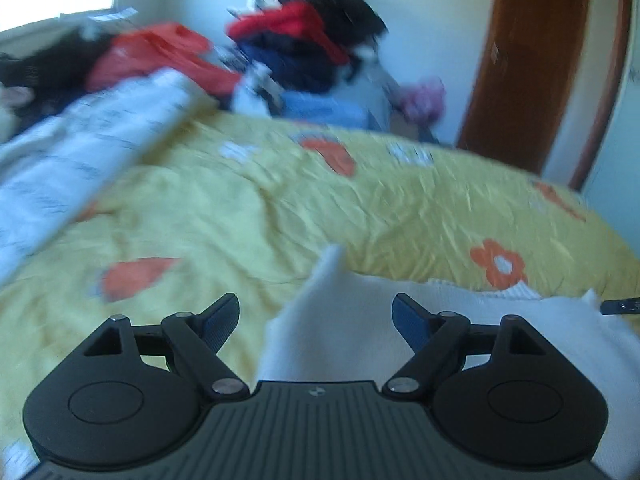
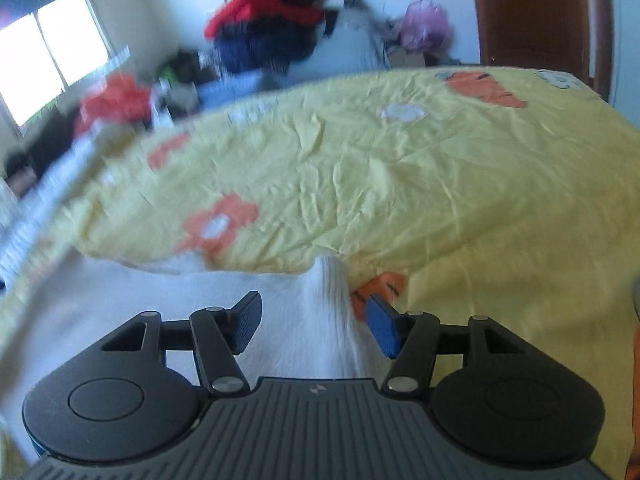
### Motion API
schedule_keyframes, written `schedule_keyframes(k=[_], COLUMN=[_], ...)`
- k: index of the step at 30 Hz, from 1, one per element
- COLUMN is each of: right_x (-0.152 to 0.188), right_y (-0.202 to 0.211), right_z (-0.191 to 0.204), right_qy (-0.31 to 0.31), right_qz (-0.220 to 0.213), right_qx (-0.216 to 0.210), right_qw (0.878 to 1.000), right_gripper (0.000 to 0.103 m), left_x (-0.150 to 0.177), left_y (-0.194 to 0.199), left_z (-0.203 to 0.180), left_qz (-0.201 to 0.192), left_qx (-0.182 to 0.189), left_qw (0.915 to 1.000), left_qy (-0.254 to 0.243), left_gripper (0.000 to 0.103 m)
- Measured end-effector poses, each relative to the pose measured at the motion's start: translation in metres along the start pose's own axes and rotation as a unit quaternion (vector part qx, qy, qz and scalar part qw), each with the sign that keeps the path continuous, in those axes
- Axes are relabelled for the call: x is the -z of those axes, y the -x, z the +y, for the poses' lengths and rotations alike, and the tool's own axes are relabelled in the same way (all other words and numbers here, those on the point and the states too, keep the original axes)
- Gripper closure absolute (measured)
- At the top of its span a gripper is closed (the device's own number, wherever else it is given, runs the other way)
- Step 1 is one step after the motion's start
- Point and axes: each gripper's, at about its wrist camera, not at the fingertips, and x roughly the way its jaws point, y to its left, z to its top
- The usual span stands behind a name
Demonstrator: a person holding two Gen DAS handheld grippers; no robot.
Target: Fold small clothes
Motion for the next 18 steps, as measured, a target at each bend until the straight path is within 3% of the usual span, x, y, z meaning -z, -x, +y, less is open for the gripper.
schedule_keyframes(k=[3, 5, 6, 7, 9, 12, 14, 18], right_x=[0.002, 0.004, 0.004, 0.004, 0.001, -0.010, -0.013, -0.004], right_y=[-0.022, -0.024, -0.024, -0.023, -0.019, -0.010, -0.005, -0.033], right_z=[0.006, 0.007, 0.007, 0.006, 0.004, 0.005, -0.001, -0.011], right_qy=[0.015, 0.011, 0.006, 0.002, -0.010, -0.019, -0.044, -0.059], right_qz=[0.036, 0.031, 0.031, 0.028, 0.017, -0.021, -0.055, -0.032], right_qx=[0.004, -0.011, -0.021, -0.030, -0.044, -0.057, -0.067, -0.022], right_qw=[0.999, 0.999, 0.999, 0.999, 0.999, 0.998, 0.995, 0.997], right_gripper=[0.039, 0.051, 0.065, 0.077, 0.087, 0.088, 0.088, 0.089], left_x=[-0.004, 0.000, 0.003, 0.006, 0.008, 0.004, 0.006, 0.015], left_y=[-0.044, -0.065, -0.074, -0.079, -0.074, -0.060, -0.067, -0.077], left_z=[-0.018, -0.022, -0.021, -0.018, -0.012, 0.001, 0.009, 0.009], left_qz=[0.043, 0.060, 0.069, 0.071, 0.049, 0.011, 0.026, 0.032], left_qx=[-0.012, -0.033, -0.042, -0.041, -0.038, -0.058, -0.065, -0.087], left_qw=[0.9984, 0.9963, 0.9954, 0.9955, 0.9974, 0.9982, 0.9972, 0.9956], left_qy=[-0.036, -0.051, -0.051, -0.048, -0.037, 0.009, 0.025, 0.015], left_gripper=[0.020, 0.026, 0.046, 0.057, 0.090, 0.093, 0.093, 0.093])
